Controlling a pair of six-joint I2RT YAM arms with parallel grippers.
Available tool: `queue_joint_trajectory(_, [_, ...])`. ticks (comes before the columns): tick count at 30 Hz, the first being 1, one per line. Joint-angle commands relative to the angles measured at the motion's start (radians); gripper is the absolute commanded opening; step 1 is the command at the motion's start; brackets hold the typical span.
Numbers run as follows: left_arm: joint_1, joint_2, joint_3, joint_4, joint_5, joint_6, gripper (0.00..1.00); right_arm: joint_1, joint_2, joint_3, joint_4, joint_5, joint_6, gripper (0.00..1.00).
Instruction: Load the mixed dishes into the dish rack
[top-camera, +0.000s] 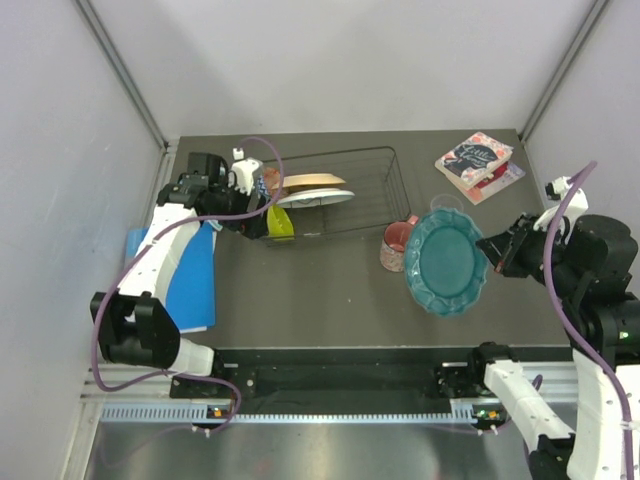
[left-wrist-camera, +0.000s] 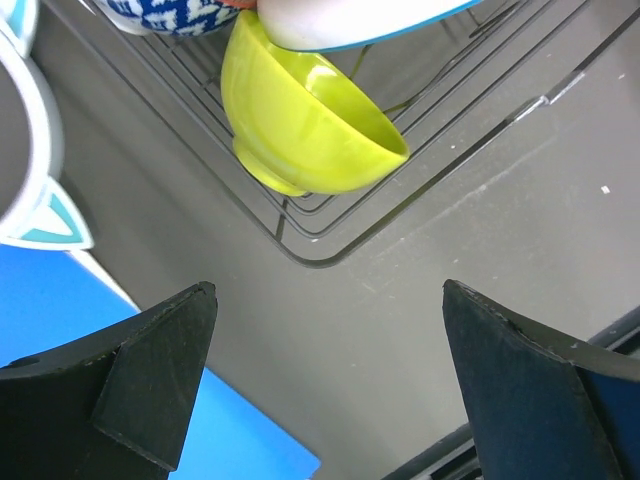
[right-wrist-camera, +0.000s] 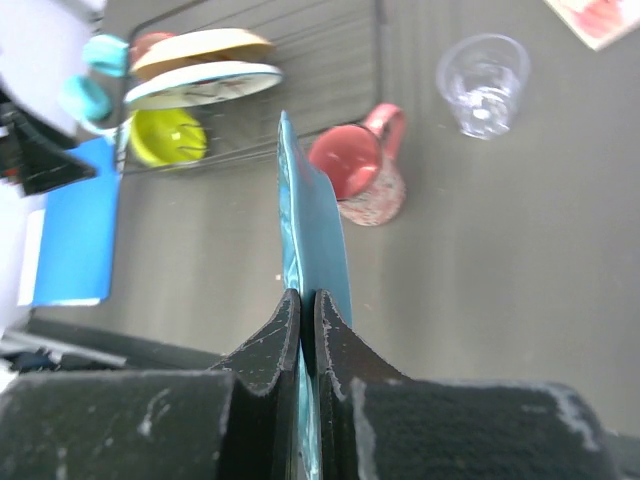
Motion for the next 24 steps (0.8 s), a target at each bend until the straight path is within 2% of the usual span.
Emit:
queue_joint_trajectory(1, [0.032, -0.029, -0.018, 0.028, 0.075, -0.078, 0.99, 0.031, 0.036, 0.103, 0.218, -0.108, -0.013, 0.00])
queue_joint_trajectory(5, [0.075, 0.003, 0.023, 0.048, 0.139, -0.147, 0.99, 0.038, 0.058, 0.106, 0.317, -0.113, -0.008, 0.00])
queue_joint_trajectory(9, [0.116, 0.058, 0.077, 0.044, 0.173, -0.172, 0.99, 0.069, 0.110, 0.069, 0.505, -0.138, 0.029, 0.00])
queue_joint_trajectory(10, [0.116, 0.061, 0.082, 0.047, 0.178, -0.173, 0.99, 0.142, 0.145, 0.074, 0.533, -0.119, 0.027, 0.00])
queue_joint_trajectory(12, [0.151, 0.066, 0.090, 0.056, 0.182, -0.173, 0.99, 0.277, 0.202, 0.110, 0.564, 0.018, -0.015, 0.00])
queue_joint_trajectory(13, [0.157, 0.066, 0.090, 0.061, 0.187, -0.175, 0.99, 0.468, 0.274, 0.174, 0.564, 0.092, -0.046, 0.00])
queue_joint_trajectory(14, [0.162, 0.066, 0.088, 0.068, 0.192, -0.177, 0.99, 0.577, 0.318, 0.211, 0.558, 0.278, -0.081, 0.00])
queue_joint_trajectory(16, [0.179, 0.058, 0.082, 0.071, 0.201, -0.177, 0.99, 0.789, 0.447, 0.324, 0.540, 0.381, -0.183, 0.00])
queue_joint_trajectory(19, [0.197, 0.041, 0.067, 0.076, 0.213, -0.180, 0.99, 0.856, 0.567, 0.431, 0.520, 0.401, -0.269, 0.00])
queue_joint_trajectory(24, [0.234, 0.006, 0.021, 0.102, 0.225, -0.175, 0.99, 0.928, 0.700, 0.557, 0.506, 0.483, -0.529, 0.00])
